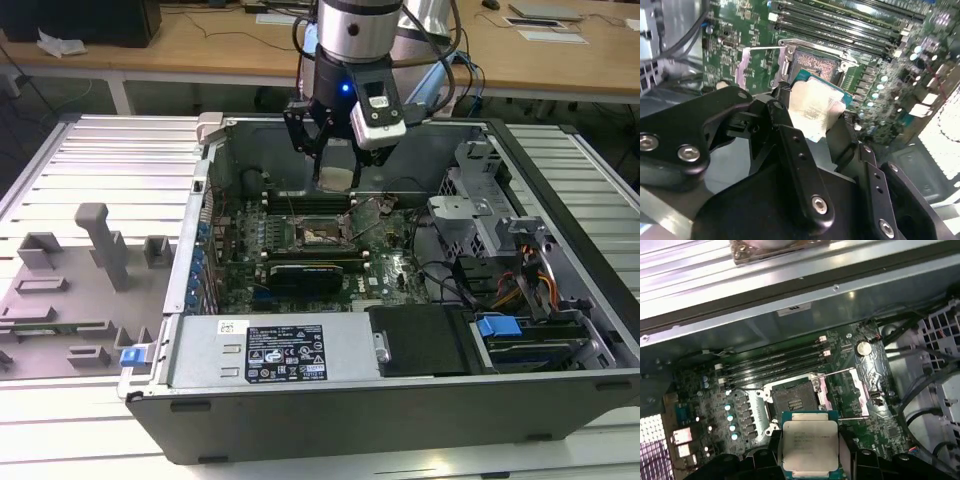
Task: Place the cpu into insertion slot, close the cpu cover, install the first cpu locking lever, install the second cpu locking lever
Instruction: 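Place the cpu into insertion slot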
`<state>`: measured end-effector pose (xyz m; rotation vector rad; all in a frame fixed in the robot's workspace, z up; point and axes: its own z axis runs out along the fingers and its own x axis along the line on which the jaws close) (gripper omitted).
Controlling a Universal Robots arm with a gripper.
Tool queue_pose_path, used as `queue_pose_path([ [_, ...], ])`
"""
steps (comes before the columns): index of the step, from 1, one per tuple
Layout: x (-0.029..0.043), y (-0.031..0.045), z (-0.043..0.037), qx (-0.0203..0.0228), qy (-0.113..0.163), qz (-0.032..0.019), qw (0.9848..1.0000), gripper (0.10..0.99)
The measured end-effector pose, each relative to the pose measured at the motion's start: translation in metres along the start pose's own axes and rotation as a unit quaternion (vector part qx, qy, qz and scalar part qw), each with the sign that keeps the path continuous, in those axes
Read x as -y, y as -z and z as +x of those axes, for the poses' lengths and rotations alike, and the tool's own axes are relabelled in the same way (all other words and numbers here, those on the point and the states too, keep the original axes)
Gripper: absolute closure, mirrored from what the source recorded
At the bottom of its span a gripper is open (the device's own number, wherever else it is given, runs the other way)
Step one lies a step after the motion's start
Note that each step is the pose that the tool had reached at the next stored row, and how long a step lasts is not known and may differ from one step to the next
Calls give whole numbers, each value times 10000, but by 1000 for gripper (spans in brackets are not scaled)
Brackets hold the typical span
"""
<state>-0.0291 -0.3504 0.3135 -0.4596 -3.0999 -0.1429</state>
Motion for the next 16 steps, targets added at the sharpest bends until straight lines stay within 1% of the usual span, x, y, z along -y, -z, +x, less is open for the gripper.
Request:
queue_pose_path([
  [3,4,-41,-1,25,-277,-5,9996,545],
  [4,6,-70,-1,43,-483,-9,9988,545],
  [6,9,-108,-2,70,-778,-14,9969,545],
  [8,12,-131,-2,88,-976,-18,9952,545],
  [9,13,-150,-3,104,-1156,-21,9932,545],
  [10,15,-173,-3,125,-1390,-25,9902,545],
  [11,18,-196,-3,145,-1616,-29,9867,545],
  [12,19,-208,-4,156,-1739,-31,9846,545],
  [13,19,-216,-4,164,-1827,-33,9830,545],
  [14,20,-230,-4,177,-1971,-36,9802,545],
  [15,21,-241,-4,187,-2083,-37,9779,545],
  [16,22,-249,-5,194,-2164,-39,9761,545],
])
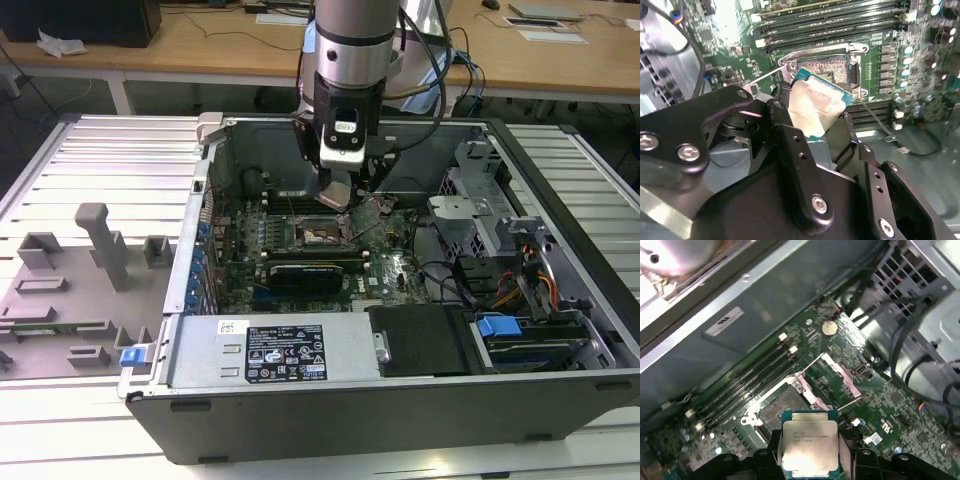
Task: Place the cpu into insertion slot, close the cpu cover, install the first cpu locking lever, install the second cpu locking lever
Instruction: 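Place the cpu into insertion slot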
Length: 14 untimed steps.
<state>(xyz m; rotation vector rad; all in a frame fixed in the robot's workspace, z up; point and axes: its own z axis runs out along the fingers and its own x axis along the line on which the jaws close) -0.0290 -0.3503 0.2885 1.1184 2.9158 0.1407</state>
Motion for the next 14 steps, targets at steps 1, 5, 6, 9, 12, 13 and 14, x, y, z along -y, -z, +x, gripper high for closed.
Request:
queue_pose_path([
  [1,2,-17,0,16,-179,-3,9998,545],
  [5,6,-67,-1,64,-714,-12,9974,545],
  [6,8,-83,-2,79,-879,-15,9961,545],
  [9,11,-116,-2,110,-1229,-21,9924,545],
  [12,13,-145,-3,137,-1530,-27,9881,545],
  [13,14,-152,-3,145,-1610,-28,9868,545],
  [14,15,-165,-3,156,-1739,-31,9846,545],
])
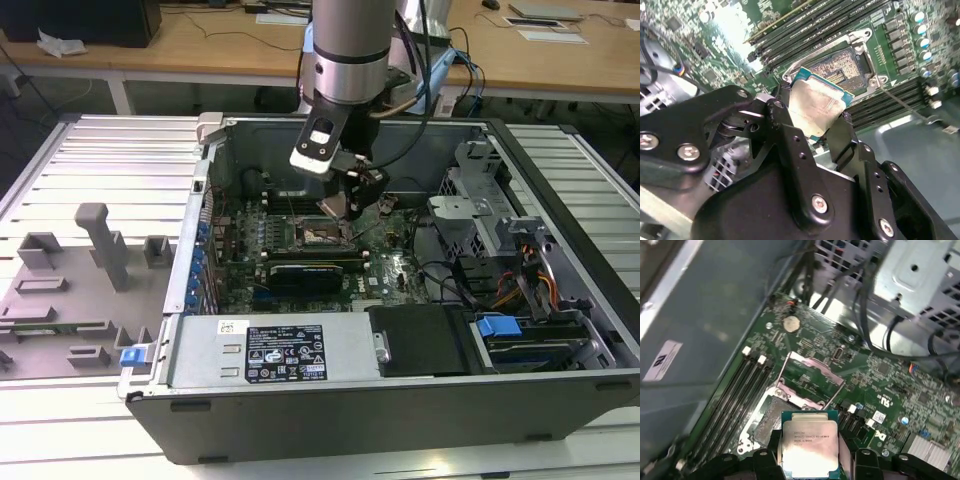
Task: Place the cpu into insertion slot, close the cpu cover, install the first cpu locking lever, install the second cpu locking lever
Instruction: 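Place the cpu into insertion slot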
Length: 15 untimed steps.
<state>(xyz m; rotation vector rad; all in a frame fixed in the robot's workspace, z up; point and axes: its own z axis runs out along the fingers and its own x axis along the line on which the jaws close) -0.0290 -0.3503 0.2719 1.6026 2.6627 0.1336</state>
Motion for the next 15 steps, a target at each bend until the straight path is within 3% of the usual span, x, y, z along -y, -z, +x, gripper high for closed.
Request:
queue_pose_path([
  [3,3,-30,-1,29,-323,-6,9995,545],
  [8,8,-87,-2,82,-918,-16,9957,545],
  [11,11,-120,-2,113,-1267,-23,9919,545],
  [15,15,-168,-3,151,-1687,-30,9855,545],
])
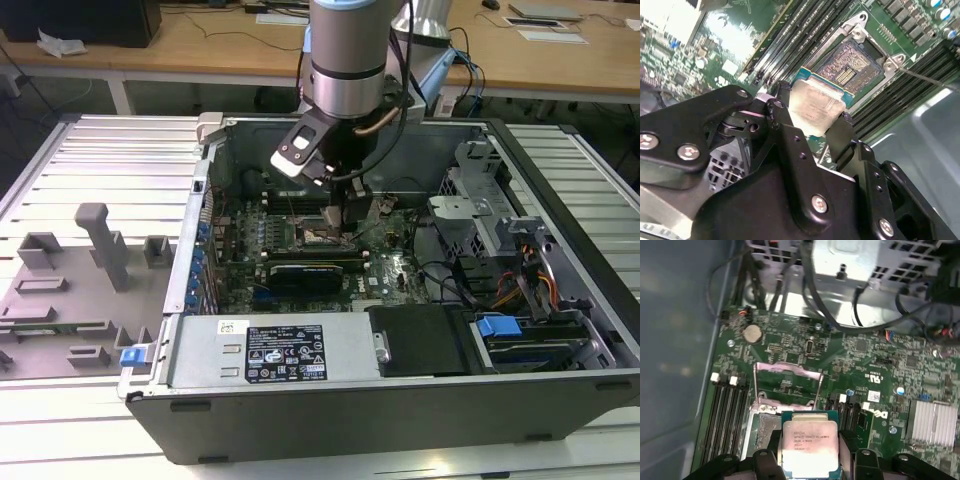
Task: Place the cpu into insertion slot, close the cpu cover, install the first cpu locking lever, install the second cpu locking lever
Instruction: 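Place the cpu into insertion slot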
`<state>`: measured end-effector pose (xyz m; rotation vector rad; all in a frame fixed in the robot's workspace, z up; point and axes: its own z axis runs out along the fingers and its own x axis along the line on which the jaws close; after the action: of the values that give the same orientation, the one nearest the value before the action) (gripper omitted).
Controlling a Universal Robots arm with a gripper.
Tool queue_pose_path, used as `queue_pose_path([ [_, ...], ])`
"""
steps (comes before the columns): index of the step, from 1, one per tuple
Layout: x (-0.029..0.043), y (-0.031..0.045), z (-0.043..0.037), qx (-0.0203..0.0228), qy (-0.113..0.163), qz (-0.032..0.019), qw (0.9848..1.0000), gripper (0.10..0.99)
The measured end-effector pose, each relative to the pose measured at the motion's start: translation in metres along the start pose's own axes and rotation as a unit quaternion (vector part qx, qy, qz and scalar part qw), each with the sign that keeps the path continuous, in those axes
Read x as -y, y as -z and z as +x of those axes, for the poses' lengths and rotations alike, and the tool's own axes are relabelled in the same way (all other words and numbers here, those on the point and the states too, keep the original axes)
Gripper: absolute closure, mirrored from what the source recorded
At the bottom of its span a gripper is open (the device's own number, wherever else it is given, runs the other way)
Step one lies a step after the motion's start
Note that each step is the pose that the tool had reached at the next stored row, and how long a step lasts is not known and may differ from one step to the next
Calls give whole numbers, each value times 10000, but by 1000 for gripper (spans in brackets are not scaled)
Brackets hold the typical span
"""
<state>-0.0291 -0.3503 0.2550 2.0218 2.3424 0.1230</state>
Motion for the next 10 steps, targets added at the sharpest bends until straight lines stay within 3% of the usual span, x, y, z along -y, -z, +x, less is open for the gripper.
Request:
queue_pose_path([
  [10,66,-130,97,25,-269,-4,9996,545],
])
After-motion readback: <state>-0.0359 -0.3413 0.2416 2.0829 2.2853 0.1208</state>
